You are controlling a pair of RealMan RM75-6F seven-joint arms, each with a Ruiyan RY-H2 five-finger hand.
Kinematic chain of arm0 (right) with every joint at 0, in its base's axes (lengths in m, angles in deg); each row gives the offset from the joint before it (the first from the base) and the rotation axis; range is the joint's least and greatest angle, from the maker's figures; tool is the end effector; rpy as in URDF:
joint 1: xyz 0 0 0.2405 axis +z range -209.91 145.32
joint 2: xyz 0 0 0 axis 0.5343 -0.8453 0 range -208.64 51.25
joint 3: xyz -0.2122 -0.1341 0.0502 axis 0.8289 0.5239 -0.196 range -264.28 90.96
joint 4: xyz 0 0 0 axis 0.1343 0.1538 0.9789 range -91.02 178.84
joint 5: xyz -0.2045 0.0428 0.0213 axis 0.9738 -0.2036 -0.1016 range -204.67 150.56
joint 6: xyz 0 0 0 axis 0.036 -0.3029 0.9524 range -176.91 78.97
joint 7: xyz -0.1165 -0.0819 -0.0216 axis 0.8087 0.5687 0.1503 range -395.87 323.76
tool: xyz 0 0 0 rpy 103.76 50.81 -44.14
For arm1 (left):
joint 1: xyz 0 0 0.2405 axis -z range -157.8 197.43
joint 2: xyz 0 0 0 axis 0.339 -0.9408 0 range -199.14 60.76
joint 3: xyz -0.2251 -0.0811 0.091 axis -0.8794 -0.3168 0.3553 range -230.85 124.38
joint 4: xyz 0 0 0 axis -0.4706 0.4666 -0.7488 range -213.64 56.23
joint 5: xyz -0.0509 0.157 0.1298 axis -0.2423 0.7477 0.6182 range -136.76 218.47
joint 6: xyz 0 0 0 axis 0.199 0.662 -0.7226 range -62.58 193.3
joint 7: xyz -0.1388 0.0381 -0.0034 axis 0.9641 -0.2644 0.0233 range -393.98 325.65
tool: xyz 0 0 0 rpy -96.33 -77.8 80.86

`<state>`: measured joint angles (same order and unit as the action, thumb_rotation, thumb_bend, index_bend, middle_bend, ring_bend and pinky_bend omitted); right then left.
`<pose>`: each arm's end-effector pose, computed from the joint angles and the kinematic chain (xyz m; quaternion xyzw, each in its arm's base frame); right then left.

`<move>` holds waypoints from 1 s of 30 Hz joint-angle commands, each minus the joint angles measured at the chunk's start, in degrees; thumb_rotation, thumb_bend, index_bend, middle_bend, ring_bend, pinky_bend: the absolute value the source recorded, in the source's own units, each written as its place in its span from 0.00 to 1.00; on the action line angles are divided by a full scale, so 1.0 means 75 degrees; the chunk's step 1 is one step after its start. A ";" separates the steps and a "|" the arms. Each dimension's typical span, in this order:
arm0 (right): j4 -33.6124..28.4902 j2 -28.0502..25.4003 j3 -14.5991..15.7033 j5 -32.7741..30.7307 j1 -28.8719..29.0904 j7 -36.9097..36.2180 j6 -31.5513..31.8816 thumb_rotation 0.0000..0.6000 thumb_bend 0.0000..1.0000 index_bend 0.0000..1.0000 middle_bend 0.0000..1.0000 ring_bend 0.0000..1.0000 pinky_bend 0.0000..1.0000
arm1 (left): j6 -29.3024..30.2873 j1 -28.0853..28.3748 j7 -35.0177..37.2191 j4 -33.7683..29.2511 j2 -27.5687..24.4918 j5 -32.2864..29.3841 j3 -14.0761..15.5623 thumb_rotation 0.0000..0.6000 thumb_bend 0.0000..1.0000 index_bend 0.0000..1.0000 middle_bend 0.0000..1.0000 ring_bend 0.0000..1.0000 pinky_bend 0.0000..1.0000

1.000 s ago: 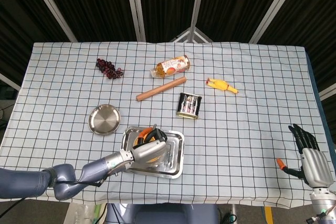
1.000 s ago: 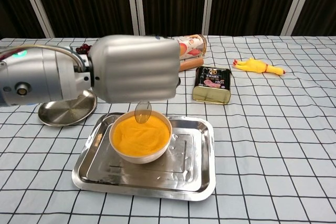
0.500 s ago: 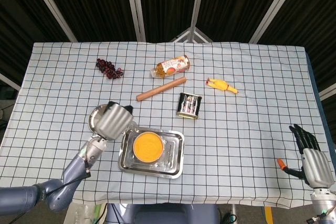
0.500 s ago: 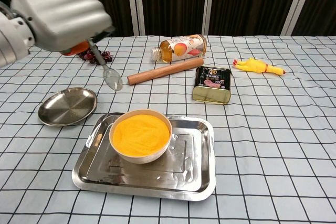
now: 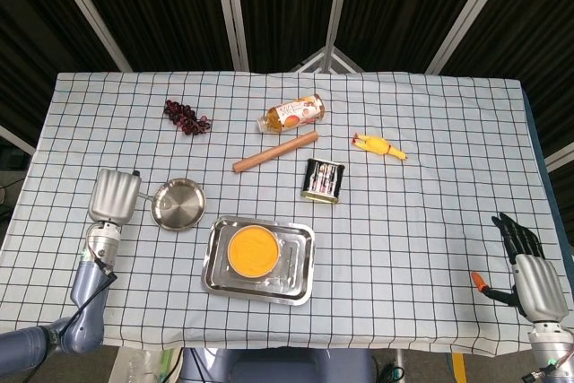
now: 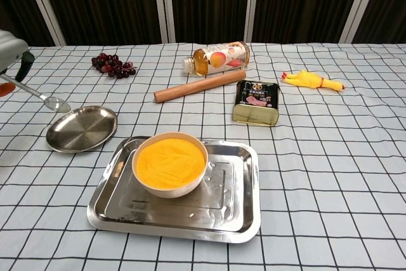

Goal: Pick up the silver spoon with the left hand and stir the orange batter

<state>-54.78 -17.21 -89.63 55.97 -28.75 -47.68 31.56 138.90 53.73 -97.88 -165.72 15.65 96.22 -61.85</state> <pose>-0.3067 -0.1722 0.1554 0.5304 -0.5033 0.4269 0.5321 -0.2207 0.3283 0.0462 -0.7178 -0.1615 -0.1384 0.6630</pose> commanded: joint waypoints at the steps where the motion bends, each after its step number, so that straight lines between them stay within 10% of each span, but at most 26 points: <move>1: -0.0001 -0.0003 0.0003 0.0000 0.0004 -0.0004 -0.0012 1.00 0.34 0.00 0.00 0.00 0.00 | -0.0085 -0.0056 0.0151 0.0376 0.0311 -0.0274 0.0044 1.00 0.54 0.78 1.00 1.00 1.00; 15: -0.0004 -0.0007 0.0005 -0.0039 0.0022 -0.0036 -0.0080 1.00 0.34 0.00 0.00 0.00 0.00 | -0.0309 0.0296 0.0356 0.1371 0.1232 -0.0411 -0.0096 1.00 0.43 0.73 1.00 1.00 1.00; 30: -0.0016 -0.0044 0.0012 -0.0046 0.0002 -0.0116 -0.0076 1.00 0.34 0.00 0.00 0.00 0.00 | 0.0034 -0.0007 0.0915 0.0480 0.0593 -0.0192 0.0028 1.00 0.22 0.52 1.00 1.00 1.00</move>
<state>-54.88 -17.50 -89.55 55.66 -28.73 -48.52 31.03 138.08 54.64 -92.88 -160.38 21.52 93.31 -62.10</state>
